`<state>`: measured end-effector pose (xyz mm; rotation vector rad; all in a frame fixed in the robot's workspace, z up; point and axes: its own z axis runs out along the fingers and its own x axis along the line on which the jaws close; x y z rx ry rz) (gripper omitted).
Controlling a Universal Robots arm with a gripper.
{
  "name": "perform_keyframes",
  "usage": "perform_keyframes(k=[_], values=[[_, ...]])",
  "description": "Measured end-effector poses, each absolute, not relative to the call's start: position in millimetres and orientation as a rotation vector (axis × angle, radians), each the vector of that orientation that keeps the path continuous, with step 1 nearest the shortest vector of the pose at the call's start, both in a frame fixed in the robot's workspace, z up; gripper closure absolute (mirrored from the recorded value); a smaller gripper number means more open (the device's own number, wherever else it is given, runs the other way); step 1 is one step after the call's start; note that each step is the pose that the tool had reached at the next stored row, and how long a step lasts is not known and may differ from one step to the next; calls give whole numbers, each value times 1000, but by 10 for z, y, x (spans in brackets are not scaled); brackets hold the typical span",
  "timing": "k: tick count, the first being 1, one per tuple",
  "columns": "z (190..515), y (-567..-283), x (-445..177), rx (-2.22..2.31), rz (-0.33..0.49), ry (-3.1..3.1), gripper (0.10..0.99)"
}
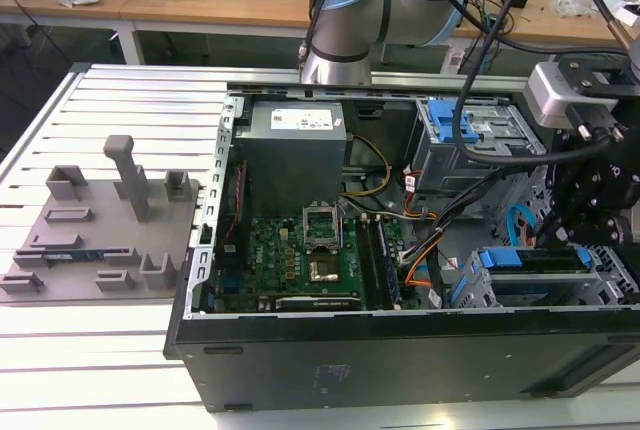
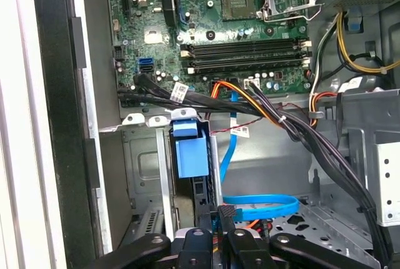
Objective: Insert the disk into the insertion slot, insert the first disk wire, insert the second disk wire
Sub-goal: 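Insert the second disk wire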
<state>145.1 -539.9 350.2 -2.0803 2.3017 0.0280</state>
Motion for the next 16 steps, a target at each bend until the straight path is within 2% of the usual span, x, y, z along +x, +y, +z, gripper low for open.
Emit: perform_keyframes(k=[16], values=[[3482,-5414,1461,-2086,28,2297,925]])
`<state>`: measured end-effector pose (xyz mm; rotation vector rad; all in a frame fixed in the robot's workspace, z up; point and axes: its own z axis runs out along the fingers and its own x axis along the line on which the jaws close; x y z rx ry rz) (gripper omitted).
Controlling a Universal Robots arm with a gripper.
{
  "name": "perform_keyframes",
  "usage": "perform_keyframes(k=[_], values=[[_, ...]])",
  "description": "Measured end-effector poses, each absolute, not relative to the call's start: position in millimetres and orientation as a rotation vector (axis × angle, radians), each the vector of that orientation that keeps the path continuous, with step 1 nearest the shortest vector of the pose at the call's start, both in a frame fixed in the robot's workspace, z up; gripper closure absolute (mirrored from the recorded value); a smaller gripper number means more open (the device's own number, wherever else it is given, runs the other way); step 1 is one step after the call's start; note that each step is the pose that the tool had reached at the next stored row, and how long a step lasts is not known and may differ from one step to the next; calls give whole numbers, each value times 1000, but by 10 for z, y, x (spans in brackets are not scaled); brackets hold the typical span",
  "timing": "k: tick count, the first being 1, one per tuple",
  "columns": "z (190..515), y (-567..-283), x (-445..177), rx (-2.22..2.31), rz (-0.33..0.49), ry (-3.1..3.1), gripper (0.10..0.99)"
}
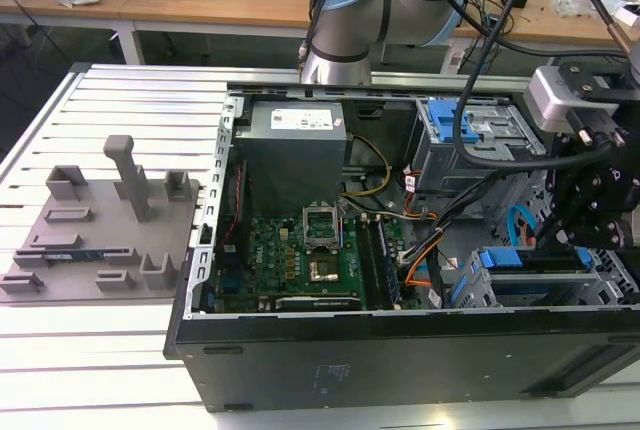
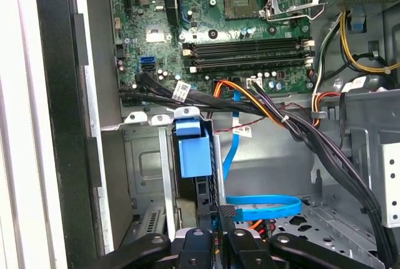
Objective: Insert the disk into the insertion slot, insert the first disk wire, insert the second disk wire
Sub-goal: 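Insert the second disk wire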
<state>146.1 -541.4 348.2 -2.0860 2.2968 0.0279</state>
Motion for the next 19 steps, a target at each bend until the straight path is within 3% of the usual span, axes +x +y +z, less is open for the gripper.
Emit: perform_keyframes(k=[19], values=[[3437,-5424,1463,-2086,27,2297,925]])
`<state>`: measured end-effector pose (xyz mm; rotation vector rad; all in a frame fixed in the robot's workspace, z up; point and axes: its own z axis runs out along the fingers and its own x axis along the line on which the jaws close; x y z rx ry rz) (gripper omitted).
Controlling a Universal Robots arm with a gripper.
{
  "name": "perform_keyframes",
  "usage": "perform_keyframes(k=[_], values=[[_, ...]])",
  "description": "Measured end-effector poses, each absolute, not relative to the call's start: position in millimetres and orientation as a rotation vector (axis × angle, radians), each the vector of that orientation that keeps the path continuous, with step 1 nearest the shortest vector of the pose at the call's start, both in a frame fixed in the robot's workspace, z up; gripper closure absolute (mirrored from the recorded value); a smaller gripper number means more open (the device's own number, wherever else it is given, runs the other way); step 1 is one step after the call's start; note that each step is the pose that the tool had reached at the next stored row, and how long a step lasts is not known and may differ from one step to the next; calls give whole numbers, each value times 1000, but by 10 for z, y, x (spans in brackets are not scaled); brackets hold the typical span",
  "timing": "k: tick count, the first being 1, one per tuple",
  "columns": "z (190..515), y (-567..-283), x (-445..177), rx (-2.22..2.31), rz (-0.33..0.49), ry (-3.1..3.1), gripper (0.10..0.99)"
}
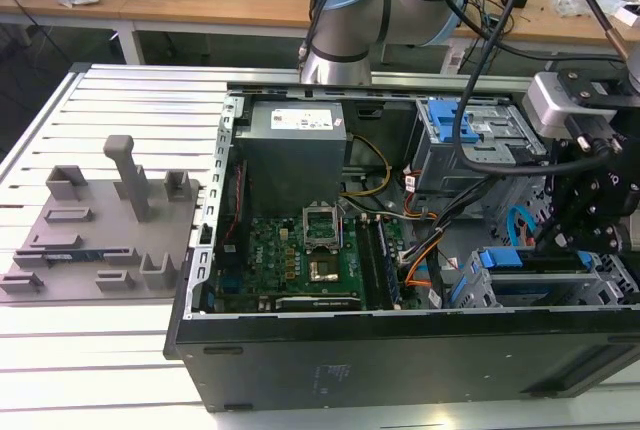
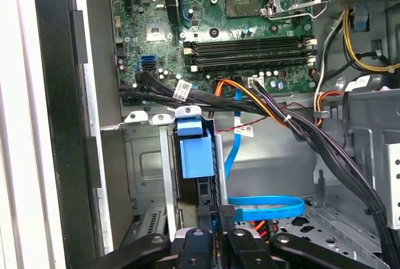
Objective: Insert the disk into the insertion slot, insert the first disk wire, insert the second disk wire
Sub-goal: 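Insert the second disk wire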
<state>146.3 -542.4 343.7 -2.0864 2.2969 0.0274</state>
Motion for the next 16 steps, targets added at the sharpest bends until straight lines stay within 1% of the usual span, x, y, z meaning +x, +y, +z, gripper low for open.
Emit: perform_keyframes(k=[8,10,12,14,16], values=[[3376,-5425,1463,-2088,26,2297,925],[3365,-5425,1458,-2087,28,2296,914],[3375,-5425,1455,-2087,27,2296,788],[3416,-5425,1453,-2087,28,2296,788],[3544,-5423,1453,-2087,27,2296,788]])
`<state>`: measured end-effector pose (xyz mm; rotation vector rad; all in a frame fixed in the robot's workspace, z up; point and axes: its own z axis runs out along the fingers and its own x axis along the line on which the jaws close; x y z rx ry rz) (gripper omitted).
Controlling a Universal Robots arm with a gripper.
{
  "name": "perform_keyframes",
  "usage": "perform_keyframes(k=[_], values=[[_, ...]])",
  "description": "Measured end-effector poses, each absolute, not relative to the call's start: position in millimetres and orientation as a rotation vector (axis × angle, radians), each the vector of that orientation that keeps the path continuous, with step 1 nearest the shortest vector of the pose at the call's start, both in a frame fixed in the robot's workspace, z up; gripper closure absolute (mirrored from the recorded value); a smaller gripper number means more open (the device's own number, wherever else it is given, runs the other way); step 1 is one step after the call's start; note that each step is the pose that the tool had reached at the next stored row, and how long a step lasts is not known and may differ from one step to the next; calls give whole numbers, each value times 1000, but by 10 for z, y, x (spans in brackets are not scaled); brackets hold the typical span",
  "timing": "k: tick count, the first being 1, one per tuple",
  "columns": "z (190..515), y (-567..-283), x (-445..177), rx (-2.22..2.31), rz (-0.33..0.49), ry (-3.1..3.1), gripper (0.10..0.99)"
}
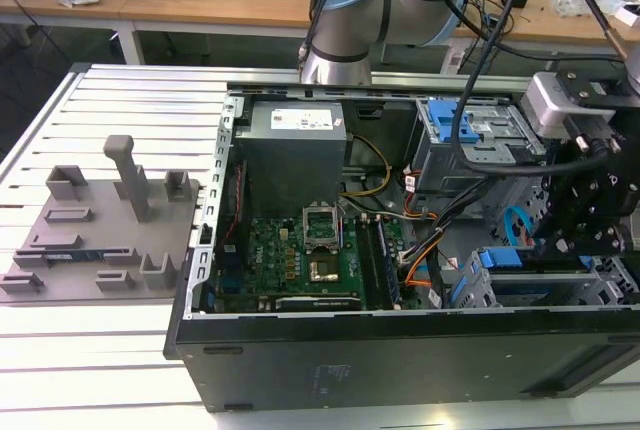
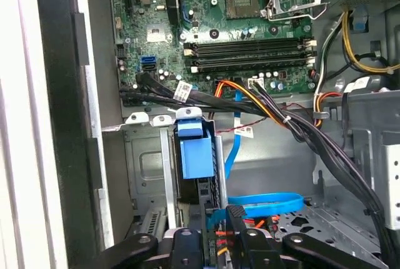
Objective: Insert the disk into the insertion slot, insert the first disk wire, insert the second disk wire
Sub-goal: 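Insert the second disk wire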
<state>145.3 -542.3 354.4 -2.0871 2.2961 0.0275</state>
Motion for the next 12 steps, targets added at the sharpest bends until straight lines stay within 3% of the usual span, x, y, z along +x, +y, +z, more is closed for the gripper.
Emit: perform_keyframes(k=[1,2,3,12], values=[[3626,-5419,1453,-2087,27,2296,788],[3713,-5411,1452,-2087,27,2296,933],[3771,-5404,1452,-2087,26,2297,980],[3800,-5385,1453,-2088,25,2297,980]])
